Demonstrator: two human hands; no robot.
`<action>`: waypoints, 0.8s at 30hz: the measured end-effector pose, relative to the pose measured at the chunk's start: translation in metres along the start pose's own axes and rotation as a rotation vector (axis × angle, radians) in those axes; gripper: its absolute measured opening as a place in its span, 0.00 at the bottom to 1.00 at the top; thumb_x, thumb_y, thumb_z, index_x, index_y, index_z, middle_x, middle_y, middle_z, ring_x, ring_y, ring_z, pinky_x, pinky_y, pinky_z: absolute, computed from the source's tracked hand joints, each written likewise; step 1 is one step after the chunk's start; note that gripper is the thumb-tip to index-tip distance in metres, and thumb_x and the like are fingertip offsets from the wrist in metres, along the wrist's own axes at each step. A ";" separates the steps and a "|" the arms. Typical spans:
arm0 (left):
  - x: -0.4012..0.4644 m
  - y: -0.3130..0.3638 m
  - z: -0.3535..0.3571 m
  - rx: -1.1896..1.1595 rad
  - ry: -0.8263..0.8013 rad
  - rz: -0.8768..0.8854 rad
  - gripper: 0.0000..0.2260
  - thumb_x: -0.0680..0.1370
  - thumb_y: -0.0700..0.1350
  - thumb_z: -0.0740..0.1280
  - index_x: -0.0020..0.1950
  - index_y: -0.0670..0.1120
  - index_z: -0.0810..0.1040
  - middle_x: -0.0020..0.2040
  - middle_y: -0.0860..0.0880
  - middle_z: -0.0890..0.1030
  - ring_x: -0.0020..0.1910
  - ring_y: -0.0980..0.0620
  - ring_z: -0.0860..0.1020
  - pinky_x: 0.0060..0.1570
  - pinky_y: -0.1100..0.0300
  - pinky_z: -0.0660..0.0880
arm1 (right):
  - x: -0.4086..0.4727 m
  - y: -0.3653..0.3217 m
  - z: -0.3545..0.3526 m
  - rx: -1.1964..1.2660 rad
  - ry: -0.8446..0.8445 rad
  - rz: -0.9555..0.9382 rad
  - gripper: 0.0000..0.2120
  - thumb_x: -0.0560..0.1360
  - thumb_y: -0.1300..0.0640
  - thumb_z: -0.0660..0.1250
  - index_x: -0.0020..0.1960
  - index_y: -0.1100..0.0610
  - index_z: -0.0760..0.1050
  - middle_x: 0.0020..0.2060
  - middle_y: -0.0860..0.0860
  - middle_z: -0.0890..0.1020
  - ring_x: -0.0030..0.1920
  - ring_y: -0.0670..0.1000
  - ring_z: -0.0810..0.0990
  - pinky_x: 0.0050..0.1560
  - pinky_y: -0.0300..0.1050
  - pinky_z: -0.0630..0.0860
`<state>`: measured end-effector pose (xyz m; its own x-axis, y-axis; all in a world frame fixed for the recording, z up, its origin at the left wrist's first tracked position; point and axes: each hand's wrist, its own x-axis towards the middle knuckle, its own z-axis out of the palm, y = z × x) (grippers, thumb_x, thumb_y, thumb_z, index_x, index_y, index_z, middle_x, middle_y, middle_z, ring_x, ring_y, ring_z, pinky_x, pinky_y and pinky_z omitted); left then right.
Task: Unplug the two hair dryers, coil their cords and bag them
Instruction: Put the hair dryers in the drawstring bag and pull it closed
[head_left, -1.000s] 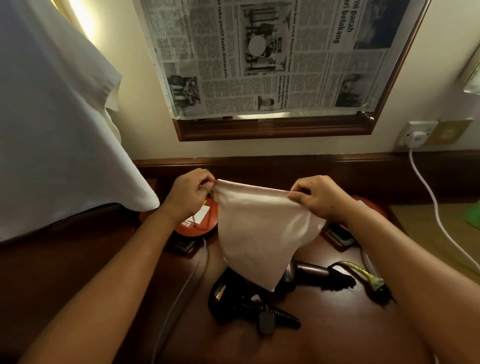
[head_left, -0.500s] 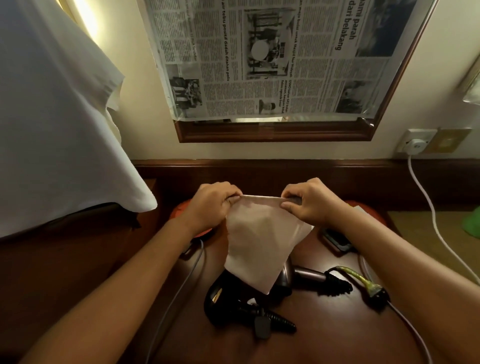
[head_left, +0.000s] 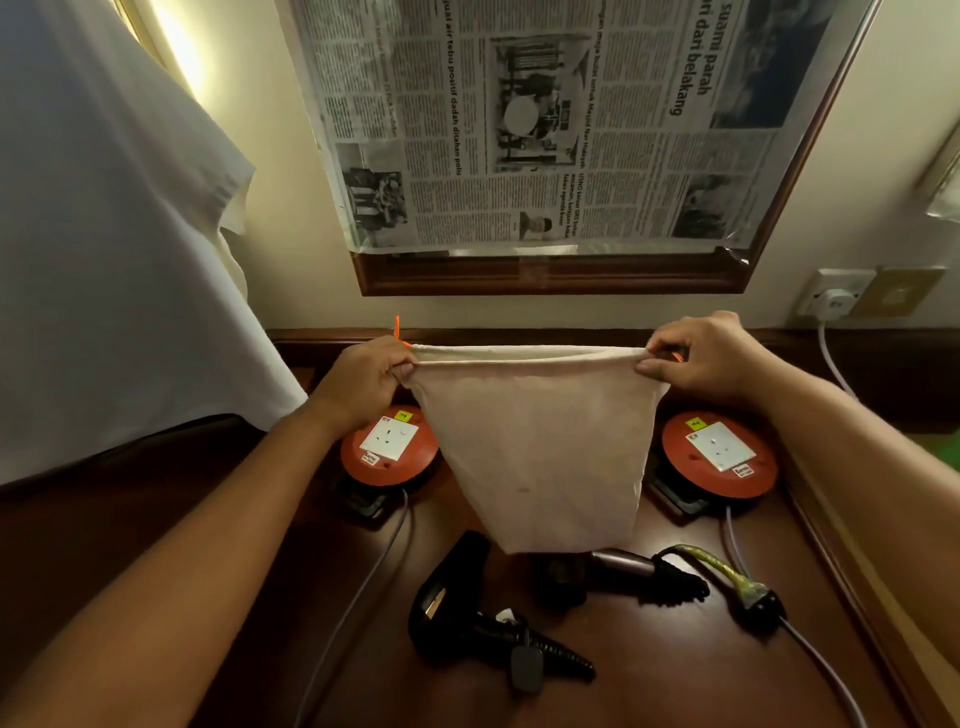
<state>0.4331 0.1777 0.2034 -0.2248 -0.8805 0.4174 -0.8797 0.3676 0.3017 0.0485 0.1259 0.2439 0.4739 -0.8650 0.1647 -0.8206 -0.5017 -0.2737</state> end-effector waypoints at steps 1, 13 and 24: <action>0.001 0.001 0.000 -0.010 0.012 -0.001 0.07 0.76 0.33 0.66 0.51 0.36 0.82 0.48 0.40 0.82 0.48 0.43 0.79 0.50 0.59 0.70 | -0.001 0.001 0.000 0.004 0.007 0.012 0.06 0.75 0.50 0.69 0.44 0.52 0.80 0.38 0.44 0.79 0.44 0.49 0.76 0.58 0.56 0.70; 0.028 0.110 0.064 -0.428 -0.165 -0.099 0.25 0.78 0.49 0.67 0.73 0.47 0.66 0.67 0.47 0.74 0.66 0.53 0.71 0.65 0.60 0.65 | 0.022 -0.058 -0.006 0.547 0.067 0.043 0.06 0.75 0.58 0.69 0.45 0.60 0.81 0.41 0.54 0.83 0.41 0.47 0.78 0.44 0.39 0.74; 0.044 0.143 0.070 -0.767 -0.116 -0.172 0.04 0.79 0.43 0.66 0.50 0.46 0.80 0.42 0.51 0.80 0.41 0.57 0.78 0.43 0.61 0.76 | -0.001 -0.052 -0.006 0.660 -0.037 0.122 0.10 0.77 0.56 0.66 0.45 0.62 0.81 0.38 0.54 0.82 0.38 0.47 0.78 0.42 0.41 0.76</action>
<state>0.2680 0.1704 0.2049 -0.1916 -0.9536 0.2321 -0.3812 0.2902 0.8778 0.0883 0.1531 0.2635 0.4105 -0.9094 0.0664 -0.5070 -0.2882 -0.8123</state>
